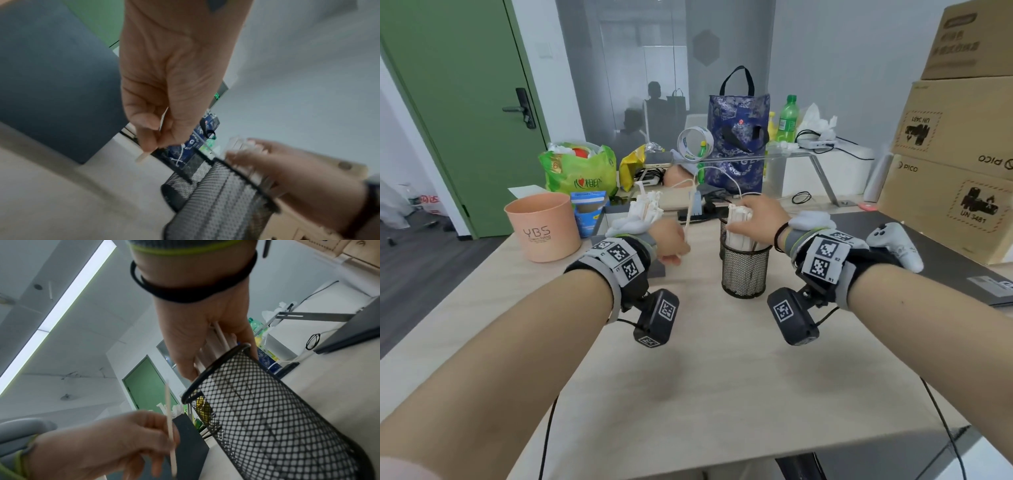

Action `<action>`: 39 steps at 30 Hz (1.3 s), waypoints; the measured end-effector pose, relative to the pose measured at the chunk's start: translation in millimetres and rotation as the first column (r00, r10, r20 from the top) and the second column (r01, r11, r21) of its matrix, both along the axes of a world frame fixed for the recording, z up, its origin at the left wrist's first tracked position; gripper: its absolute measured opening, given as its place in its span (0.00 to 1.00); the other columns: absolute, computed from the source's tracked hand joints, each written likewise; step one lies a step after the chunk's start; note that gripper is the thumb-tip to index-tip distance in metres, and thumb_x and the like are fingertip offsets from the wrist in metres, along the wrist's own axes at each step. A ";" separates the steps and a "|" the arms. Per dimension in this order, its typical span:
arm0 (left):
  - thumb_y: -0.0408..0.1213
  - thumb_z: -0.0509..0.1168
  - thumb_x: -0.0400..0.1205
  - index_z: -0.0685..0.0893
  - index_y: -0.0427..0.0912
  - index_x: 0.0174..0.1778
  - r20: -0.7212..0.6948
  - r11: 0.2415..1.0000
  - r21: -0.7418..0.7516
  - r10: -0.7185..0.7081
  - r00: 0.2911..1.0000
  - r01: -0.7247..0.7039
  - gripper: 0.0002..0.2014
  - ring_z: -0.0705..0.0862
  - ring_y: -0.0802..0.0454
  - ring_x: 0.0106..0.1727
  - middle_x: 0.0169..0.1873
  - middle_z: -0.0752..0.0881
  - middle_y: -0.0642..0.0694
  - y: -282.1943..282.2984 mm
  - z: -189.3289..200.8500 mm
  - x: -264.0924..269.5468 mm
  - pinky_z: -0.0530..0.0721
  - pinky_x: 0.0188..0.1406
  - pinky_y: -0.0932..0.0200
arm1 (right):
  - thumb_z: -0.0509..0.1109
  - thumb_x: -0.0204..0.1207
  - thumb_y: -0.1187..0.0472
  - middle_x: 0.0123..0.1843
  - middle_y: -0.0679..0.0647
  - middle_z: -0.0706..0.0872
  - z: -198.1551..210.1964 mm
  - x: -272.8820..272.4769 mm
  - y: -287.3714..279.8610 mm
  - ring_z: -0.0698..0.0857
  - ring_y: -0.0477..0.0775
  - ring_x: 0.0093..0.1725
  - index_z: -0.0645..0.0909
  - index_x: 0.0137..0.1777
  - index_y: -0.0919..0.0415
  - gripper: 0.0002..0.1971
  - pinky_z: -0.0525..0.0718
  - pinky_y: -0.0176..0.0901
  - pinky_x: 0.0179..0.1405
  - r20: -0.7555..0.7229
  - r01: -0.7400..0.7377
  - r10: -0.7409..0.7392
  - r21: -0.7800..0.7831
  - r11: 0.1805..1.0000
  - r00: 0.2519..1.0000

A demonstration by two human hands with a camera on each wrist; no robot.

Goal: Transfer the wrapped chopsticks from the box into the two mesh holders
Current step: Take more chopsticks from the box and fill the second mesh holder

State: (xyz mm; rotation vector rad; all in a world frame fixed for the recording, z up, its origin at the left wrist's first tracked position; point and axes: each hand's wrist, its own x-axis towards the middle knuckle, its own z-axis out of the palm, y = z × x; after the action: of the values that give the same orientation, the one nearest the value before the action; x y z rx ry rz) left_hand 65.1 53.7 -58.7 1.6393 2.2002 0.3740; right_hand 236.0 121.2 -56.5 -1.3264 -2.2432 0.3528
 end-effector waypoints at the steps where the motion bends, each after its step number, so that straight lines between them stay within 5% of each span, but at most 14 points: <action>1: 0.31 0.61 0.82 0.79 0.38 0.38 0.050 0.994 0.109 0.008 0.999 -0.013 0.07 0.80 0.54 0.21 0.21 0.84 0.46 -0.4 4.4 -0.3 0.84 0.27 0.64 | 0.74 0.69 0.57 0.54 0.62 0.87 0.4 -1.4 -0.3 0.83 0.63 0.59 0.83 0.53 0.68 0.17 0.79 0.47 0.52 -0.019 0.004 -0.004 0.004 1.000 1.000; 3: 0.32 0.60 0.82 0.78 0.39 0.39 0.167 0.931 0.355 0.025 0.986 -0.083 0.06 0.80 0.55 0.23 0.29 0.84 0.44 -2.0 11.1 -1.1 0.81 0.17 0.68 | 0.72 0.70 0.61 0.47 0.61 0.83 1.1 -5.1 -2.1 0.83 0.64 0.57 0.80 0.44 0.64 0.08 0.72 0.43 0.45 -0.031 0.025 -0.025 0.005 1.000 0.999; 6: 0.34 0.60 0.82 0.80 0.39 0.45 0.304 0.788 0.591 -0.022 0.952 -0.171 0.05 0.83 0.57 0.26 0.39 0.87 0.42 -2.3 20.0 0.1 0.80 0.12 0.69 | 0.71 0.71 0.61 0.54 0.65 0.85 1.6 -12.3 -2.8 0.82 0.64 0.60 0.82 0.52 0.67 0.12 0.74 0.45 0.49 -0.029 0.015 -0.015 0.001 1.000 0.999; 9: 0.37 0.62 0.83 0.83 0.37 0.46 0.333 0.785 0.611 -0.130 0.934 -0.108 0.07 0.85 0.52 0.33 0.43 0.90 0.38 -2.1 22.4 3.8 0.79 0.16 0.68 | 0.70 0.72 0.60 0.59 0.65 0.85 3.1 -21.9 -5.7 0.81 0.64 0.61 0.81 0.58 0.68 0.17 0.72 0.42 0.48 -0.016 0.006 -0.005 0.004 1.000 1.000; 12: 0.38 0.64 0.82 0.85 0.37 0.46 0.237 0.837 0.546 -0.173 0.956 0.016 0.08 0.83 0.61 0.28 0.36 0.88 0.42 -0.8 14.3 7.6 0.76 0.20 0.71 | 0.70 0.72 0.60 0.60 0.64 0.85 2.7 -29.9 -8.3 0.82 0.65 0.62 0.80 0.60 0.68 0.18 0.77 0.47 0.54 -0.033 -0.011 0.010 -0.011 1.000 0.999; 14: 0.39 0.66 0.80 0.87 0.37 0.50 0.150 0.887 0.458 -0.148 0.978 0.064 0.10 0.82 0.61 0.31 0.34 0.85 0.46 1.3 6.5 10.6 0.77 0.29 0.69 | 0.71 0.71 0.60 0.59 0.65 0.86 2.4 -32.3 -10.3 0.83 0.65 0.60 0.81 0.58 0.68 0.18 0.77 0.46 0.52 -0.049 -0.024 0.023 -0.012 1.000 0.999; 17: 0.42 0.70 0.76 0.75 0.38 0.68 0.151 0.905 0.419 -0.145 0.978 0.070 0.25 0.81 0.52 0.52 0.50 0.82 0.47 4.7 -3.7 12.0 0.78 0.53 0.58 | 0.72 0.71 0.60 0.62 0.63 0.85 3.0 -30.4 -12.2 0.82 0.63 0.62 0.78 0.62 0.65 0.20 0.74 0.43 0.50 -0.067 -0.045 0.043 -0.036 0.998 0.997; 21: 0.36 0.70 0.74 0.65 0.38 0.77 0.142 0.824 0.558 -0.210 0.967 0.097 0.35 0.75 0.43 0.71 0.69 0.75 0.37 7.4 -1.1 14.5 0.75 0.72 0.47 | 0.70 0.74 0.56 0.72 0.61 0.77 5.2 -21.3 -13.8 0.76 0.58 0.71 0.68 0.74 0.64 0.29 0.73 0.42 0.64 -0.117 -0.099 0.091 -0.058 0.993 0.989; 25: 0.35 0.62 0.78 0.59 0.38 0.81 0.081 0.765 0.619 -0.287 0.955 0.177 0.34 0.65 0.46 0.81 0.79 0.67 0.41 6.6 3.7 23.8 0.63 0.82 0.48 | 0.71 0.75 0.51 0.78 0.61 0.71 8.4 -8.5 -18.4 0.71 0.56 0.77 0.59 0.80 0.64 0.38 0.69 0.42 0.71 -0.195 -0.131 0.115 -0.071 0.989 0.974; 28: 0.41 0.53 0.83 0.68 0.50 0.70 0.086 0.858 0.385 -0.399 0.913 0.339 0.19 0.70 0.60 0.71 0.67 0.73 0.57 -1.5 3.7 34.4 0.62 0.72 0.58 | 0.73 0.71 0.53 0.75 0.60 0.75 5.0 5.0 -15.1 0.76 0.57 0.72 0.60 0.78 0.62 0.39 0.73 0.48 0.72 -0.180 -0.168 0.140 -0.151 0.974 0.974; 30: 0.44 0.51 0.81 0.66 0.49 0.66 0.101 0.866 0.350 -0.414 0.905 0.357 0.17 0.68 0.55 0.66 0.60 0.73 0.56 -4.0 1.7 36.2 0.61 0.65 0.61 | 0.76 0.68 0.52 0.70 0.58 0.80 1.3 14.9 -13.9 0.81 0.56 0.67 0.64 0.75 0.61 0.38 0.79 0.52 0.69 -0.186 -0.195 0.158 -0.202 0.960 0.970; 34: 0.34 0.55 0.83 0.60 0.36 0.81 0.042 0.848 0.476 -0.285 0.958 0.231 0.28 0.61 0.46 0.83 0.81 0.64 0.40 -2.6 -0.1 25.3 0.58 0.82 0.51 | 0.79 0.64 0.47 0.63 0.46 0.78 -0.9 30.4 -25.2 0.84 0.52 0.57 0.62 0.78 0.56 0.44 0.86 0.42 0.48 -0.050 -0.189 0.182 -0.260 0.947 0.982; 36: 0.32 0.58 0.81 0.72 0.38 0.73 0.024 0.839 0.520 -0.201 0.979 0.160 0.22 0.70 0.44 0.76 0.73 0.74 0.39 -2.7 1.6 18.6 0.67 0.78 0.50 | 0.79 0.66 0.49 0.61 0.51 0.83 -3.0 28.7 -32.4 0.89 0.58 0.50 0.67 0.73 0.52 0.37 0.91 0.54 0.44 0.017 -0.236 0.252 -0.296 0.926 0.968; 39: 0.31 0.59 0.79 0.75 0.42 0.49 0.045 0.855 0.516 -0.072 0.996 0.038 0.05 0.77 0.48 0.52 0.49 0.78 0.44 -6.2 4.3 11.3 0.76 0.53 0.54 | 0.81 0.65 0.53 0.49 0.54 0.87 -9.0 15.3 -35.0 0.90 0.57 0.38 0.72 0.62 0.53 0.28 0.91 0.61 0.40 -0.045 -0.246 0.243 -0.275 0.929 0.969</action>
State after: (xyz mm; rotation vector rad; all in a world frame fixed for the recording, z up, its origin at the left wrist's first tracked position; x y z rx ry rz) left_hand 76.4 47.4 -54.4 1.9103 2.1111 1.0635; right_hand 251.3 86.1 -65.5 -1.1706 -2.4228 0.7891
